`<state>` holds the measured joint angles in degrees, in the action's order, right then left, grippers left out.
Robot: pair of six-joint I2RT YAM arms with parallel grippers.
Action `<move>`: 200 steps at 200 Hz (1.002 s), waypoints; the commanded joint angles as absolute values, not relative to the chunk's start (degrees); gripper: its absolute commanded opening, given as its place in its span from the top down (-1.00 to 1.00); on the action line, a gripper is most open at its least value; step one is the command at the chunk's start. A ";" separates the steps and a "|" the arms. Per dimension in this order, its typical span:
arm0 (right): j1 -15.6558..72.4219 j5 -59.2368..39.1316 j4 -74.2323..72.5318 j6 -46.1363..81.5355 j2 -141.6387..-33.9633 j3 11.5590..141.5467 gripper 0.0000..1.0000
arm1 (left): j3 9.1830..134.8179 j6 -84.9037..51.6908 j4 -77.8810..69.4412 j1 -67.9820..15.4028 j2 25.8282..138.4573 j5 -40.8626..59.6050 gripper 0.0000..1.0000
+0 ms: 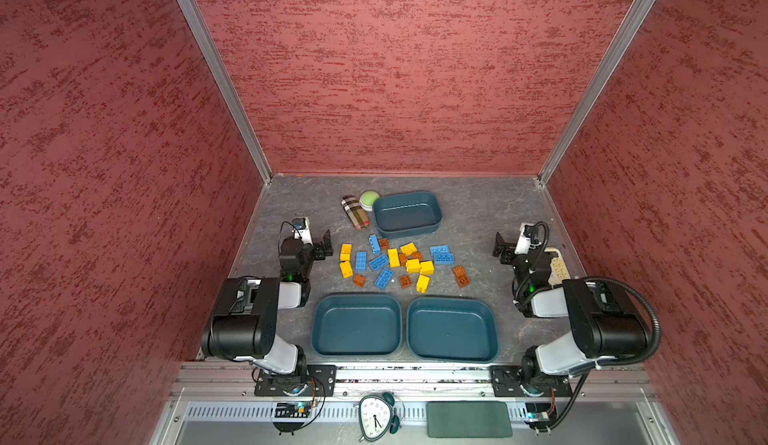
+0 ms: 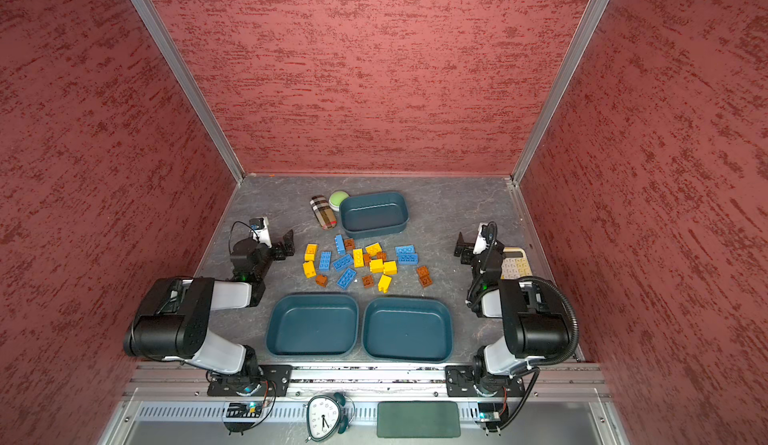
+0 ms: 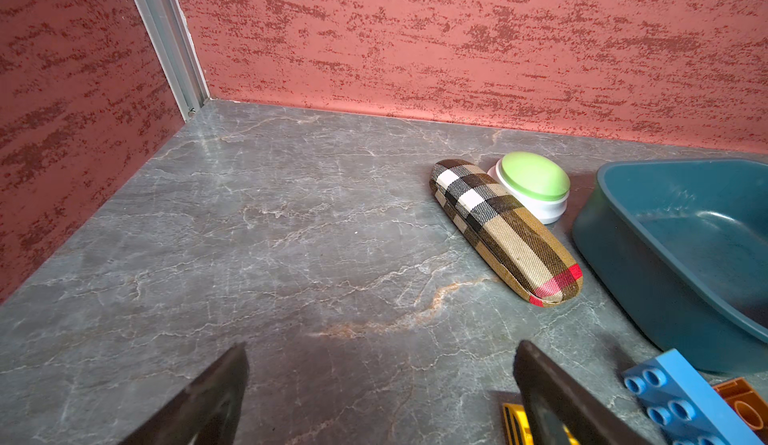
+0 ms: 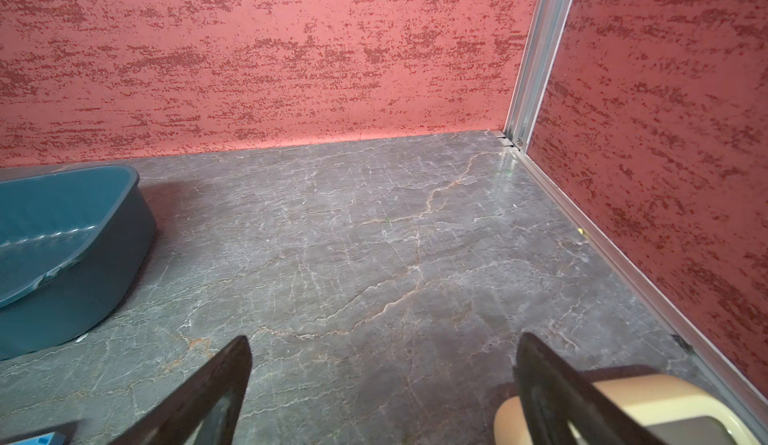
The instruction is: Sort the legos into containers by color
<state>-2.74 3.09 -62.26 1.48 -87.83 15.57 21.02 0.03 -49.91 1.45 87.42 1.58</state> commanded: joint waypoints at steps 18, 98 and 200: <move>-2.99 -0.23 -55.29 0.11 -79.28 18.32 -0.98 | 21.71 2.73 -47.47 -1.08 83.38 -1.70 -0.99; -2.47 -18.97 -29.71 3.11 -64.58 25.87 -0.98 | 44.55 -7.12 7.70 -6.13 73.72 -3.90 -0.99; 6.63 -32.78 -4.94 -0.27 -63.37 37.45 -0.98 | 60.98 -6.48 38.68 -8.42 86.99 7.96 -0.79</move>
